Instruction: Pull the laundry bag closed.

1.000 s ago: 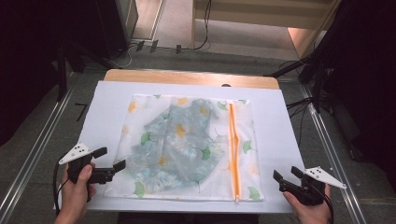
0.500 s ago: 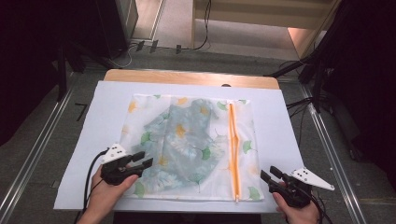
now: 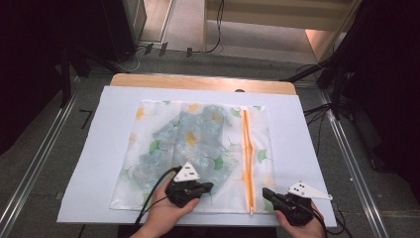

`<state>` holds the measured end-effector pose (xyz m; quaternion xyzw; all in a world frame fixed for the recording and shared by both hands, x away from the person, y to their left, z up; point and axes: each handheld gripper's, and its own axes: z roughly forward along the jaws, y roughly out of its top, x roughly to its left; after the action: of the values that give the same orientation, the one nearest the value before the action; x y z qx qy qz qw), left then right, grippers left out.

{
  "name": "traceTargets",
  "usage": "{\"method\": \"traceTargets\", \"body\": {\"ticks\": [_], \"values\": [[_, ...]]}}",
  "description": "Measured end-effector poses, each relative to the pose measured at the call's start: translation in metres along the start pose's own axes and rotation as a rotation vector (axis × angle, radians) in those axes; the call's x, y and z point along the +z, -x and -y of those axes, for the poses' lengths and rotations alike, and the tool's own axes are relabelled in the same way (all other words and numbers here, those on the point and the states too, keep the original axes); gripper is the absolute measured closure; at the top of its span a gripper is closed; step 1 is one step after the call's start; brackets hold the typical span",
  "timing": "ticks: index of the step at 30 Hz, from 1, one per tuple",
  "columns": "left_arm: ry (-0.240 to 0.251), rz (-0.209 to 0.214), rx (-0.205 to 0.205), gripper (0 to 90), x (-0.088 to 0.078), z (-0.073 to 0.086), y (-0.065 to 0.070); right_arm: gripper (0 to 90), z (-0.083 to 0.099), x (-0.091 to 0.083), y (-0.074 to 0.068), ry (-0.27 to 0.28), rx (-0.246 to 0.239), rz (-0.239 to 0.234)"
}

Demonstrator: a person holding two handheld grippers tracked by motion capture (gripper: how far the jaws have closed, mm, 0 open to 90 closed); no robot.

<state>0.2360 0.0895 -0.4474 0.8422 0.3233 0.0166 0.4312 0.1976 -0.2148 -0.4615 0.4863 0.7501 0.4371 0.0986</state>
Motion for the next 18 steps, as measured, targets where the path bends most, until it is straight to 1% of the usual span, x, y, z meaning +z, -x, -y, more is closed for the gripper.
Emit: {"method": "traceTargets", "body": {"ticks": [1,2,3,4,5,6,7,8,10,13,15,16,17,18], "values": [[-0.014,0.027,0.014,90.0,0.015,-0.003,0.01,90.0,0.003,0.005,-0.003,-0.044,-0.026,-0.005],[-0.014,0.027,0.014,90.0,0.015,-0.003,0.01,90.0,0.004,0.006,-0.004,-0.059,-0.032,-0.008],[-0.033,0.031,0.03,90.0,0.022,-0.004,0.015,90.0,0.004,0.006,-0.004,-0.059,-0.032,-0.008],[-0.054,0.04,0.055,90.0,0.034,-0.003,0.022,90.0,0.006,0.01,-0.005,-0.086,-0.038,-0.033],[-0.066,0.035,0.06,90.0,0.039,-0.002,0.024,90.0,0.007,0.011,-0.006,-0.097,-0.037,-0.037],[-0.069,0.027,0.06,90.0,0.042,-0.001,0.026,90.0,0.008,0.012,-0.006,-0.103,-0.047,-0.037],[-0.077,0.021,0.065,90.0,0.045,-0.001,0.027,90.0,0.009,0.014,-0.006,-0.112,-0.05,-0.042],[-0.071,0.028,0.056,90.0,0.047,-0.001,0.028,90.0,0.009,0.015,-0.006,-0.121,-0.045,-0.047],[-0.072,0.035,0.063,90.0,0.049,-0.002,0.031,90.0,0.01,0.016,-0.006,-0.13,-0.049,-0.063],[-0.072,0.051,0.064,90.0,0.054,-0.005,0.035,90.0,0.011,0.019,-0.008,-0.147,-0.057,-0.062],[-0.085,0.072,0.072,89.0,0.06,-0.006,0.037,90.0,0.011,0.021,-0.008,-0.154,-0.063,-0.062],[-0.097,0.074,0.078,87.5,0.064,-0.004,0.04,90.0,0.011,0.021,-0.008,-0.157,-0.058,-0.059],[-0.097,0.074,0.078,87.1,0.064,-0.004,0.04,90.0,0.011,0.021,-0.008,-0.157,-0.058,-0.059],[-0.111,0.067,0.094,87.1,0.068,-0.001,0.042,90.0,0.011,0.02,-0.008,-0.157,-0.066,-0.047]]}}
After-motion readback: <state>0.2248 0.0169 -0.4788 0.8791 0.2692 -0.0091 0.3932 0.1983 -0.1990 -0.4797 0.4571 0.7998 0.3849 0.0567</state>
